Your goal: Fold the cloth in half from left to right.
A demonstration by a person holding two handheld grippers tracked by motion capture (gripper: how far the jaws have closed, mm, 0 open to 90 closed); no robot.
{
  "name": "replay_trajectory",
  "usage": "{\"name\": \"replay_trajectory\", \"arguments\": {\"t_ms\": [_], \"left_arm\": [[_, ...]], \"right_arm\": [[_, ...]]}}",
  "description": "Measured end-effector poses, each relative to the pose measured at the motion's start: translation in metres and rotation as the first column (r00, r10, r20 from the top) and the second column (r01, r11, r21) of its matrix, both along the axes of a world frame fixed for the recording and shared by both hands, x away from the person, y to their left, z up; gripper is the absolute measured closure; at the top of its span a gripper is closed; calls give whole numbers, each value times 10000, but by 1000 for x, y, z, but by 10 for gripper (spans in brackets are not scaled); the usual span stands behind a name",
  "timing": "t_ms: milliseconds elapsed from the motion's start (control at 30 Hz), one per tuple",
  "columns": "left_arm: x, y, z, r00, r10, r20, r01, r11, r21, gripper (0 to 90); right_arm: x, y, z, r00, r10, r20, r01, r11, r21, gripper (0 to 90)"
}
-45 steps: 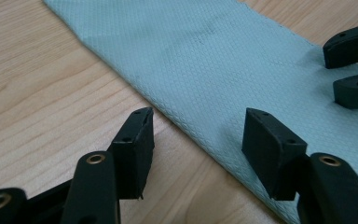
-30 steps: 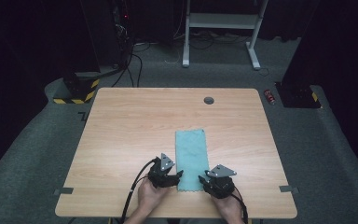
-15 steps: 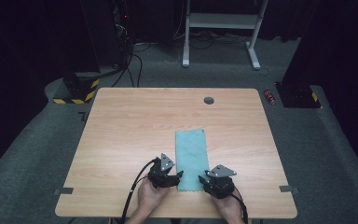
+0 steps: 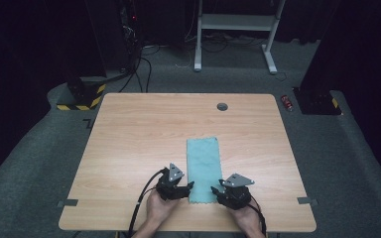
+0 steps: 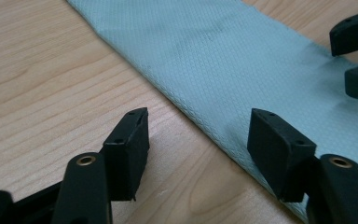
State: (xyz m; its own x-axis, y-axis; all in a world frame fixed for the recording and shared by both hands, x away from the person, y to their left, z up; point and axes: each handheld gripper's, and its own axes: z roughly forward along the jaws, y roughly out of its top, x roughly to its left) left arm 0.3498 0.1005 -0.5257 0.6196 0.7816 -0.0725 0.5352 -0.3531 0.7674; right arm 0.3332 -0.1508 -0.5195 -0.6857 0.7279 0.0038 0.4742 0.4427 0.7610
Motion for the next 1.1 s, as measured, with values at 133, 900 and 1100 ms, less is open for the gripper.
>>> {"name": "replay_trajectory", "arguments": {"t_ms": [133, 900, 1100], "left_arm": [[10, 5, 5, 9995, 289, -116, -289, 9996, -12, 399], [94, 12, 27, 9888, 1293, -749, -1288, 9916, 113, 422], [109, 14, 28, 9864, 1463, -749, -1466, 9892, 9, 416]], "right_arm": [[11, -6, 10, 10000, 3, -7, -3, 10000, 79, 556], [88, -14, 24, 9950, -283, -955, 350, 9970, 688, 573], [101, -14, 21, 9931, -570, -1022, 641, 9957, 675, 576]]}}
